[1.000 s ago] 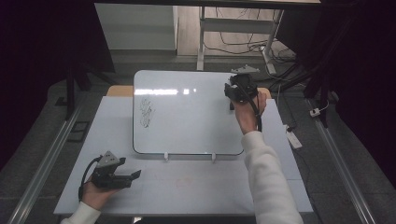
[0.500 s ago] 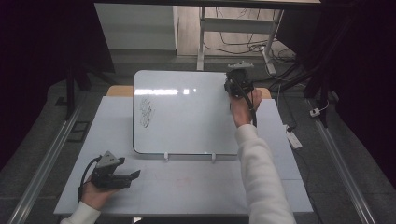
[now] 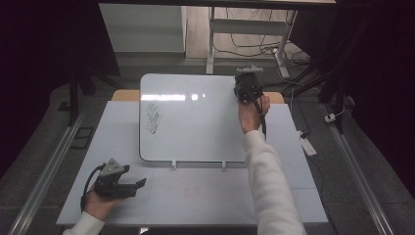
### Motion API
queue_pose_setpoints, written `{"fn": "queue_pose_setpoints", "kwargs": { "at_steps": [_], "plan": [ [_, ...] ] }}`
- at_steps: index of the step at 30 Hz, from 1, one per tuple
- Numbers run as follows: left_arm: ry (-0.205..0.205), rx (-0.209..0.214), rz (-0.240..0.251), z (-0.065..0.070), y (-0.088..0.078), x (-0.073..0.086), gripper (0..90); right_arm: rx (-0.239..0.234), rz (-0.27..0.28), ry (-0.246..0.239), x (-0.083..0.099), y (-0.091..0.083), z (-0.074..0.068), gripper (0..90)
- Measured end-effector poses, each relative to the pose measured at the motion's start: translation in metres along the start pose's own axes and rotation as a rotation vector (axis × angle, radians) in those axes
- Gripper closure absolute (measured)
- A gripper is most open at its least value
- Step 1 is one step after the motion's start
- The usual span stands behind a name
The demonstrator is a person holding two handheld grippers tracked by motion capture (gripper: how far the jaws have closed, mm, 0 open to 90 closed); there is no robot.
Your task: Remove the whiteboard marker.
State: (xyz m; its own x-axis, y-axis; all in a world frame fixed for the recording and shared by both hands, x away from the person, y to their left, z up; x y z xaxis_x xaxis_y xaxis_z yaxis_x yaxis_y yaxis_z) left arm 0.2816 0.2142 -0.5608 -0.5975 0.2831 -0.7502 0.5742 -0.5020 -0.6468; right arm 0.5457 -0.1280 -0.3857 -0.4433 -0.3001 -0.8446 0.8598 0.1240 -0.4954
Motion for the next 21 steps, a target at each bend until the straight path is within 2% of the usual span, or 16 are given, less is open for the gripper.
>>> {"fn": "queue_pose_setpoints", "kwargs": {
  "at_steps": [6,10,11,16,21],
  "plan": [
    [-0.003,0.000,0.002,-0.001,-0.001,0.000,18.1,-0.023,0.022,0.021,-0.001,-0.007,0.002,80.4],
    [-0.002,-0.002,0.003,-0.001,-0.001,0.000,18.1,-0.071,0.058,0.040,0.001,-0.020,0.007,80.5],
    [-0.001,-0.004,0.003,-0.001,-0.001,0.000,18.1,-0.071,0.058,0.040,0.001,-0.020,0.007,80.5],
    [-0.003,-0.009,0.001,-0.001,0.000,0.000,17.9,-0.132,0.100,0.050,0.007,-0.035,0.009,80.5],
    [-0.009,-0.009,0.003,-0.001,0.000,0.000,17.9,-0.217,0.147,0.047,0.020,-0.059,0.004,80.5]
  ]
}}
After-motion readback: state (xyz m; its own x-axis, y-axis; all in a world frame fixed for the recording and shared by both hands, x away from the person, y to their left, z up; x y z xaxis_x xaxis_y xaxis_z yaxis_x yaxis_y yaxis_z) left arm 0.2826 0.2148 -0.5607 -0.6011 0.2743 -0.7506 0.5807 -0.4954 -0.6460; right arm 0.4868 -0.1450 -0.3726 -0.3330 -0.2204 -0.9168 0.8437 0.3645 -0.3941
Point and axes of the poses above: each handheld gripper's, and its own axes: y roughly forward along the jaws, x roughly out of its underside, z roughly to its right, the point moved 6 cm from there along y, roughly forward along the jaws, and after that the axes turned 2 degrees about x, right-handed, at the moved point
